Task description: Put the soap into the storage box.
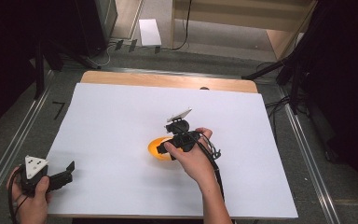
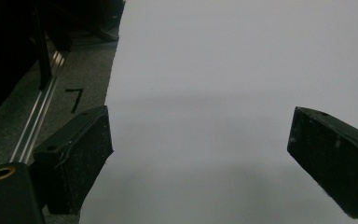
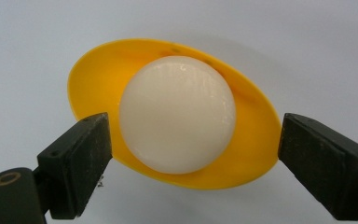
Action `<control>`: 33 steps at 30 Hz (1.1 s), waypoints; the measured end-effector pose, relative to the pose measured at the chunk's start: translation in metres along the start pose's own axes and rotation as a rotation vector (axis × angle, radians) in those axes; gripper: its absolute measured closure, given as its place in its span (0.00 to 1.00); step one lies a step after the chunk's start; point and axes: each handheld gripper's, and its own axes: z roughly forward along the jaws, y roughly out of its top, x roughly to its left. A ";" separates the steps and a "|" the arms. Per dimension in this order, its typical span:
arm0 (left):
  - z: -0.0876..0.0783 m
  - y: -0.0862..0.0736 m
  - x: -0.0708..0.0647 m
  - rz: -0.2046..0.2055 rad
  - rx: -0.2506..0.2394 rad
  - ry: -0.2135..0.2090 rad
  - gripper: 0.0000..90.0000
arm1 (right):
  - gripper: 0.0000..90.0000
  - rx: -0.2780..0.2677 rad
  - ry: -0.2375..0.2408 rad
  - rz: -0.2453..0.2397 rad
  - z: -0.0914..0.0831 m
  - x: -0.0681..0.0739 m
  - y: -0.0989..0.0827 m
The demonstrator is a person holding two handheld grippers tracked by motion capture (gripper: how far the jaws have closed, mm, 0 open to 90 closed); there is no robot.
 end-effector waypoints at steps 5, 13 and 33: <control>-0.001 0.000 0.000 0.001 -0.002 -0.002 0.08 | 0.12 -0.029 0.016 0.019 -0.007 -0.006 -0.001; 0.000 0.000 0.001 -0.006 -0.004 -0.003 0.08 | 0.14 -0.041 0.015 0.030 -0.015 -0.017 -0.006; -0.001 0.000 0.000 -0.002 -0.003 -0.002 0.08 | 0.15 -0.079 0.000 0.103 -0.033 -0.057 -0.025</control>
